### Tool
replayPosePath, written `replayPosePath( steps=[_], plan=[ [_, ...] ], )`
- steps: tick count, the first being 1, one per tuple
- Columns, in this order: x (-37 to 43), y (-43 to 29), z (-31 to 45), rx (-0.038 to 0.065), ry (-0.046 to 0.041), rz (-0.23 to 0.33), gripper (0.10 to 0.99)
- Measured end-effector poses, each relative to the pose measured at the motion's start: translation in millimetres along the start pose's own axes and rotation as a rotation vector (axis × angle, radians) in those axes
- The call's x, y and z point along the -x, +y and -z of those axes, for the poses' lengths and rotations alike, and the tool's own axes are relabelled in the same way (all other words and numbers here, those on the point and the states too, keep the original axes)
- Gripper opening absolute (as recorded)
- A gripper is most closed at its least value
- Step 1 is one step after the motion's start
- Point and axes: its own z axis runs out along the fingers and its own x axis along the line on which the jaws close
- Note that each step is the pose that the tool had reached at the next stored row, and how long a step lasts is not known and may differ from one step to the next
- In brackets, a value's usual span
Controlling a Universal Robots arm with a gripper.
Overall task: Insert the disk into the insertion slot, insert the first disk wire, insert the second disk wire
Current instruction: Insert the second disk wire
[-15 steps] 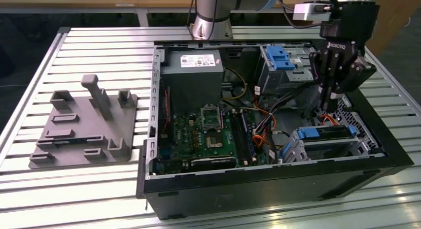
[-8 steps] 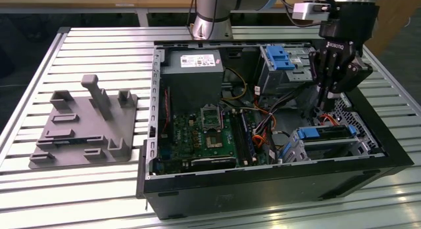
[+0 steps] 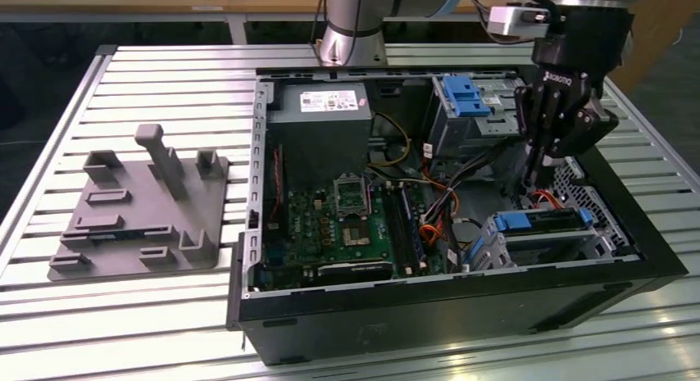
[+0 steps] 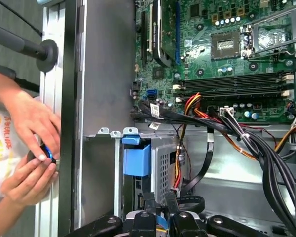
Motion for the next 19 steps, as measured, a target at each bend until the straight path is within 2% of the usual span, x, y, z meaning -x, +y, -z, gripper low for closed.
replayPosePath(
  steps=[3,5,6,8,11,13,14,17,18,19],
  plan=[
    [-4.8,-0.3,-2.2,0.0,-0.0124,0.001,0.196],
    [-7.6,-0.4,-3.5,0.0,-0.0249,0.001,0.196],
    [-8.7,-0.5,-4.0,0.0,-0.035,0.002,0.196],
    [-10.3,-0.9,-4.7,0.0,-0.0625,0.003,0.196],
    [-11.8,-2.1,-5.4,0.0,-0.115,0.006,0.196],
    [-13.4,-2.6,-5.8,0.0,-0.1441,0.007,0.196],
    [-14.4,-2.7,-5.7,0.0,-0.1552,0.008,0.196],
    [-18.1,-2.8,-5.7,0.0,-0.1789,0.009,0.196],
    [-19.5,-2.8,-5.8,0.0,-0.1849,0.009,0.196],
    [-21.5,-2.8,-6.6,0.0,-0.1856,0.009,0.196]
  ],
)
